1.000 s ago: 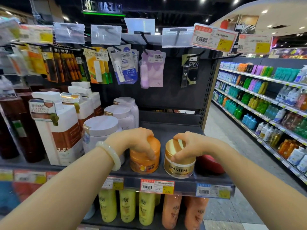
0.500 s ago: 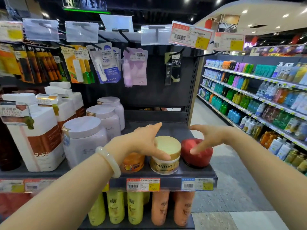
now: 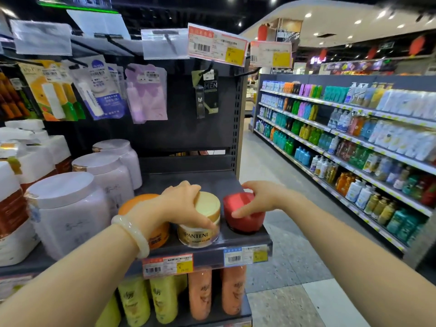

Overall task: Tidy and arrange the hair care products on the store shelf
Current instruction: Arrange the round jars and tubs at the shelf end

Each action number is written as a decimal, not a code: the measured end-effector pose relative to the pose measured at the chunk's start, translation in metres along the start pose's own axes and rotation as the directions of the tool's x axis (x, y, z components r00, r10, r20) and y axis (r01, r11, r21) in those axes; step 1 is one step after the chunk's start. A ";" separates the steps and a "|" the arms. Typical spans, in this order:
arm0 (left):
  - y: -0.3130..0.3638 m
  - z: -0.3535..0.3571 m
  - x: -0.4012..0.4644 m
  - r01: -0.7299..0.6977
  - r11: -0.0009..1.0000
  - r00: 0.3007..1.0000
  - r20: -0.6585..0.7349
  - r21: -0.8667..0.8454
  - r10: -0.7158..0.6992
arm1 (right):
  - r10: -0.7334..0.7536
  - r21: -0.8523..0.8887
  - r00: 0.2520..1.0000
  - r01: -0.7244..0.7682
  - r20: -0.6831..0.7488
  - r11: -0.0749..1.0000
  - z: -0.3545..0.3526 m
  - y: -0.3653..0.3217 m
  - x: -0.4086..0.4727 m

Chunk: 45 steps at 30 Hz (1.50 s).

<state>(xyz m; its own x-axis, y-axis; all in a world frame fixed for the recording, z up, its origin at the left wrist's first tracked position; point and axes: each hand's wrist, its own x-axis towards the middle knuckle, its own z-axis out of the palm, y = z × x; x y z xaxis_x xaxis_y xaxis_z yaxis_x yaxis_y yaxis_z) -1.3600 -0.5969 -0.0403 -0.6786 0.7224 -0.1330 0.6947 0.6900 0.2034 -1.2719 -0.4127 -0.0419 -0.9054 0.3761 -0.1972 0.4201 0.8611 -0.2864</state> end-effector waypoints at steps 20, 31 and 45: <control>-0.006 -0.001 0.001 0.016 0.999 1.000 0.009 -0.037 -0.016 | 0.028 -0.294 0.989 0.016 0.144 0.956 -0.007 -0.024 0.014; -0.007 -0.002 0.002 -0.006 0.999 1.000 0.030 -0.044 0.007 | -0.134 0.005 0.969 0.136 0.210 0.991 -0.002 -0.005 0.013; -0.010 0.001 0.001 -0.007 0.999 1.000 -0.003 -0.039 0.007 | -0.146 0.015 0.972 0.146 0.186 0.989 0.001 -0.004 0.012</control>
<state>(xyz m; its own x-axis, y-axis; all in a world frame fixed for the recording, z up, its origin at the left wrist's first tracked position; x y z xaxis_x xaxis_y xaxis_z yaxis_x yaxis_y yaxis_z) -1.3674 -0.6032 -0.0432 -0.6748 0.7267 -0.1285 0.6894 0.6829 0.2417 -1.2844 -0.4123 -0.0439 -0.9294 0.1756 -0.3245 0.2843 0.9015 -0.3263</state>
